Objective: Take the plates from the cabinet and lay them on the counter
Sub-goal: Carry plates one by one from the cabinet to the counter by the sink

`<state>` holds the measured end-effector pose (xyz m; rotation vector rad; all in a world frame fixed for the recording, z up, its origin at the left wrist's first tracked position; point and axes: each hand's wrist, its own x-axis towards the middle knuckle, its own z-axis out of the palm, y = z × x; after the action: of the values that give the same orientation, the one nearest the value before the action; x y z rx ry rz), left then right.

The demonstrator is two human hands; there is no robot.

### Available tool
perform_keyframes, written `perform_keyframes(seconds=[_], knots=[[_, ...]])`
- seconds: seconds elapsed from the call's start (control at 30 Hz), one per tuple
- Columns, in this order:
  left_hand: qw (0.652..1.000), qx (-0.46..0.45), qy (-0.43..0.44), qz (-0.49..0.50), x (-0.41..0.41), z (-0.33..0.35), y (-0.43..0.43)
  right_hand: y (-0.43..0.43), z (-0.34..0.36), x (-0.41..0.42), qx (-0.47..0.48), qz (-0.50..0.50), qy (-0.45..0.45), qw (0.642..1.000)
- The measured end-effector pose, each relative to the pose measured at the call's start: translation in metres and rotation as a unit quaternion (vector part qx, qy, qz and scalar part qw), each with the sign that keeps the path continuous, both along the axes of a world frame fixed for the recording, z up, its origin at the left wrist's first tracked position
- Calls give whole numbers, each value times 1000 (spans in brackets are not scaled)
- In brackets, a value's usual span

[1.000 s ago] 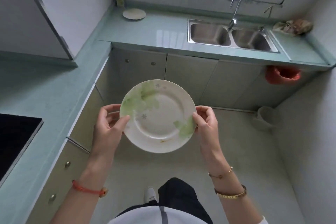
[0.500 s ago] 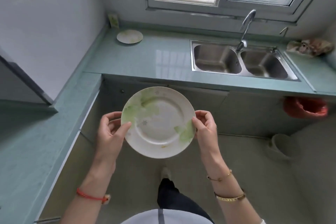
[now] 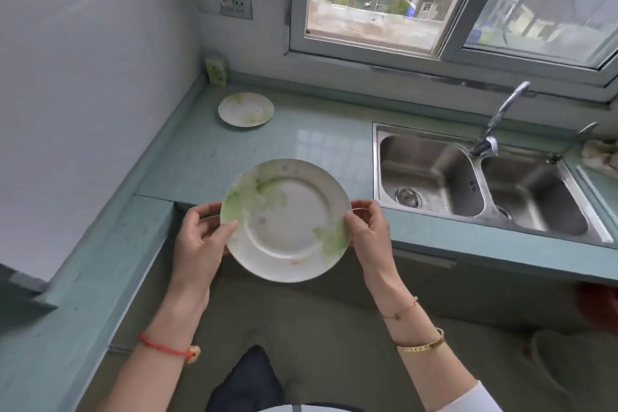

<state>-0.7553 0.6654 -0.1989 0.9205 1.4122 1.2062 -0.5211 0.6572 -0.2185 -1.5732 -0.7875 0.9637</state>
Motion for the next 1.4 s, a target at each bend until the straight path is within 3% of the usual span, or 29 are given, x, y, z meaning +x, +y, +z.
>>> perform_keyframes(seconds=[0.43, 0.67, 0.97, 1.4], knots=[[994, -12, 1, -107, -3, -28, 256, 228, -22, -6, -15, -108, -50, 993], [985, -32, 15, -168, 17, -56, 374, 327, -40, 11, -84, -136, -73, 984], [984, -68, 22, -164, 63, -117, 465, 420, -82, 39, -156, -147, -128, 968], [958, -104, 161, -212, 128, -200, 541, 506, -163, 105, -232, -117, -131, 957]])
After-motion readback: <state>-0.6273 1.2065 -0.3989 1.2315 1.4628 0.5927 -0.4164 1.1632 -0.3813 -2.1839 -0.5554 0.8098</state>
